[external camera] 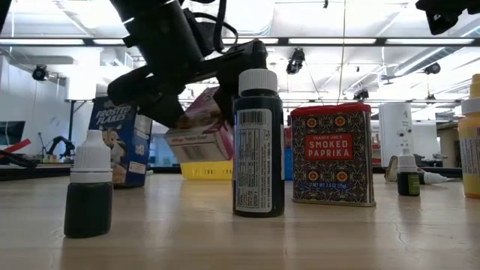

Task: Pick & Place Kitchen Items
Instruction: Adjust the cereal boxes on the table

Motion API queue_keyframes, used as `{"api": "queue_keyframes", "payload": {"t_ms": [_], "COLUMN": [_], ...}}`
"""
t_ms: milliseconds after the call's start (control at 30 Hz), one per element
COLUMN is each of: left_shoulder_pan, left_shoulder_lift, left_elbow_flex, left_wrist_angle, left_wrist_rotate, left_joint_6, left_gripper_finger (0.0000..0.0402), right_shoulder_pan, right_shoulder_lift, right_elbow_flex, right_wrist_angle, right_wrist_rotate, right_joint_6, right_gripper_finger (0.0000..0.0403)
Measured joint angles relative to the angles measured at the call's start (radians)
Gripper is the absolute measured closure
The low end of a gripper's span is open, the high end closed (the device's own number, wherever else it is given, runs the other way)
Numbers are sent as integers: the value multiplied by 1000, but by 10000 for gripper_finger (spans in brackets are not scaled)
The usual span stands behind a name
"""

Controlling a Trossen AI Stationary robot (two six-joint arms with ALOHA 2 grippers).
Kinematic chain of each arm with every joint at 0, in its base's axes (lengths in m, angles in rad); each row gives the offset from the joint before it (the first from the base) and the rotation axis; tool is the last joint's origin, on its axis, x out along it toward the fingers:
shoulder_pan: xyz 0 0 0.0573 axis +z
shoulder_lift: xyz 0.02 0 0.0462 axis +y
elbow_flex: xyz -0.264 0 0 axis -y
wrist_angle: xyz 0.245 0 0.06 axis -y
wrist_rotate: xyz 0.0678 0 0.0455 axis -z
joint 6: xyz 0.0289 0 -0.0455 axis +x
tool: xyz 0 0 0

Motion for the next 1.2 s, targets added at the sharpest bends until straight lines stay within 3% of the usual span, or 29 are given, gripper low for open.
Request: {"api": "queue_keyframes", "payload": {"t_ms": [367,733,967,1200], "left_shoulder_pan": [-33,-156,-175,-287], "left_shoulder_lift": [0,0,0,-2], "left_elbow_flex": [0,-6,-3,-12], "left_wrist_angle": [114,336,325,319], "left_wrist_rotate": [-24,-390,-453,-665], "left_joint_6": [156,537,577,570], "left_gripper_finger": [51,51,52,55], "right_shoulder_pan": [0,0,0,0], "right_shoulder_lift": [0,0,0,0], "right_elbow_flex": [0,0,0,0], "right_wrist_angle": [0,0,0,0], "right_wrist_rotate": [0,0,0,0], "right_joint_6": [0,0,0,0], "right_gripper_finger": [394,394,394,394]}}
